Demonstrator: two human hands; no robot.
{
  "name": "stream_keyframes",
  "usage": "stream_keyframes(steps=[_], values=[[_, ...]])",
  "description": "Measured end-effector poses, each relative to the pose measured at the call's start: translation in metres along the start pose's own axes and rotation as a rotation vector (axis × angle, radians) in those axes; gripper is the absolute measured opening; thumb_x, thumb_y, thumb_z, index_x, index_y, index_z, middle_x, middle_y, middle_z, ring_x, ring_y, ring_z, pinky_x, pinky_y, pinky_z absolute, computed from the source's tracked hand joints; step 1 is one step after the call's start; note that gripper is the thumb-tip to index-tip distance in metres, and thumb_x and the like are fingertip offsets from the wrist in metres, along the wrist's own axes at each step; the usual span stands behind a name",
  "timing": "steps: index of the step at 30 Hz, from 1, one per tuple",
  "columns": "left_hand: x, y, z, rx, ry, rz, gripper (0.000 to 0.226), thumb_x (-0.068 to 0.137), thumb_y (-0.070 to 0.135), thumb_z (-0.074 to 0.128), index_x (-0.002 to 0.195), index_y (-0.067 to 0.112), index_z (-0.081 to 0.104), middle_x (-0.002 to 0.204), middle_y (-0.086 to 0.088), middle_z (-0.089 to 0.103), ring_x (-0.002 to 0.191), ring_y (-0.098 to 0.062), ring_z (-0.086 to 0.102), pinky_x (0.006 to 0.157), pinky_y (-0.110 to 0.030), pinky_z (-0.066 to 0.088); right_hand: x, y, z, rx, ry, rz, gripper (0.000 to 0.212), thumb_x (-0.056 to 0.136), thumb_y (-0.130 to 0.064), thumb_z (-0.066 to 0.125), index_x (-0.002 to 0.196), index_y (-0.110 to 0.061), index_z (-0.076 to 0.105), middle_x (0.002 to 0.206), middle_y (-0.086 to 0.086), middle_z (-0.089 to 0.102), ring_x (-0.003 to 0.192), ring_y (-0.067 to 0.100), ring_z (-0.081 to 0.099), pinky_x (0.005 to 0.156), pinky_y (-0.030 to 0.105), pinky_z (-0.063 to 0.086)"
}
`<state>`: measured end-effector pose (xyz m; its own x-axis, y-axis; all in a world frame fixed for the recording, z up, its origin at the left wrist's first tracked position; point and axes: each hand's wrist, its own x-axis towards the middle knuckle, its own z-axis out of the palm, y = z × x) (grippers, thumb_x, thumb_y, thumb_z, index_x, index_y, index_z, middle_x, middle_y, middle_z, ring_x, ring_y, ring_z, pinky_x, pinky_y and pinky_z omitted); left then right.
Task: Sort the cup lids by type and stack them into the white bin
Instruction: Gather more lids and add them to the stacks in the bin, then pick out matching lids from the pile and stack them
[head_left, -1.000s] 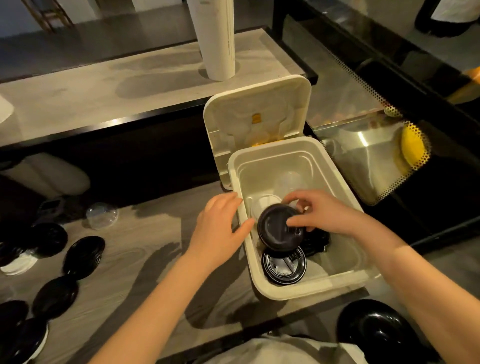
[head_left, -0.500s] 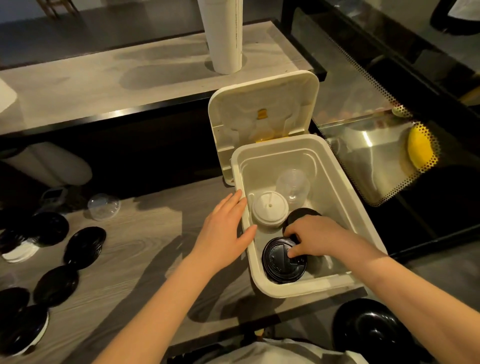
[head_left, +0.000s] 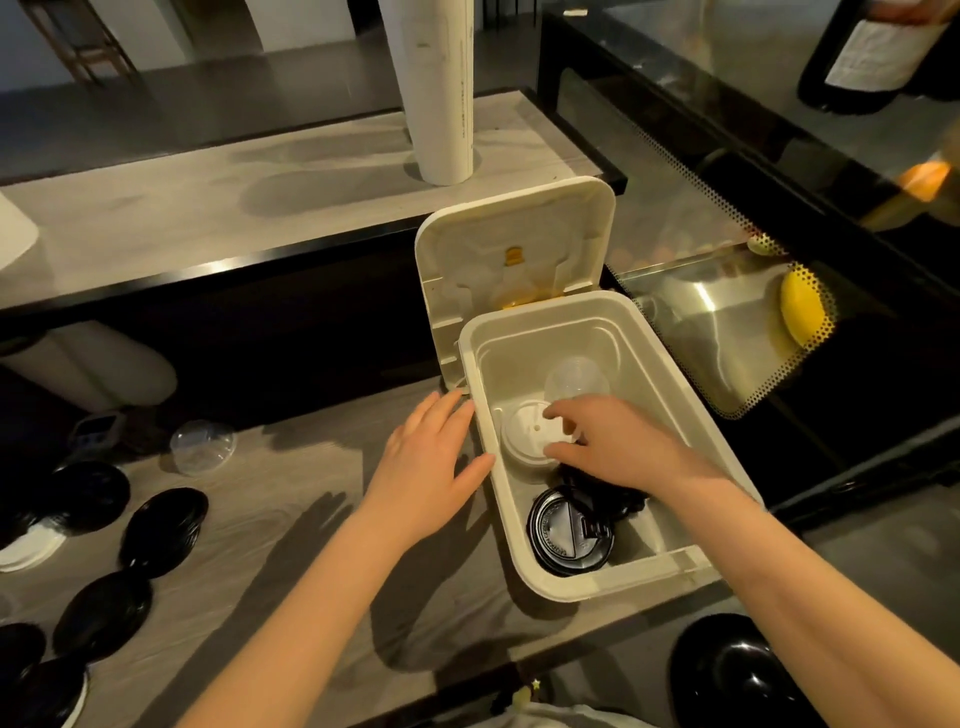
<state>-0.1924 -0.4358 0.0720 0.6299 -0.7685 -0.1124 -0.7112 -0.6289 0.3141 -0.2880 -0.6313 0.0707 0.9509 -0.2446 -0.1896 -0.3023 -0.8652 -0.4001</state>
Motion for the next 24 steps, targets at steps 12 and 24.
stream_keyframes(steps=[12,24], values=[[-0.066,-0.119,-0.032,0.055,-0.002,-0.296,0.06,0.095,0.046,0.041,0.146,0.018,0.027,0.157,-0.002,0.017,0.145,-0.02,0.007,0.115,-0.041,0.015,0.05,-0.147,0.037,-0.137,0.079,-0.229,0.045,0.092,-0.04,0.052,0.134,-0.024,0.046,0.13,0.001,0.053,0.117,0.021,0.052,0.092,0.038,0.049],[-0.185,-0.276,-0.008,-0.027,-0.066,-0.669,0.063,0.093,0.044,0.048,0.146,0.016,0.028,0.153,-0.003,0.024,0.142,-0.022,0.014,0.112,-0.04,0.028,0.083,-0.276,0.157,-0.13,-0.305,-0.246,0.047,0.092,-0.038,0.053,0.135,-0.022,0.044,0.131,0.005,0.053,0.116,0.024,0.053,0.09,0.04,0.049]])
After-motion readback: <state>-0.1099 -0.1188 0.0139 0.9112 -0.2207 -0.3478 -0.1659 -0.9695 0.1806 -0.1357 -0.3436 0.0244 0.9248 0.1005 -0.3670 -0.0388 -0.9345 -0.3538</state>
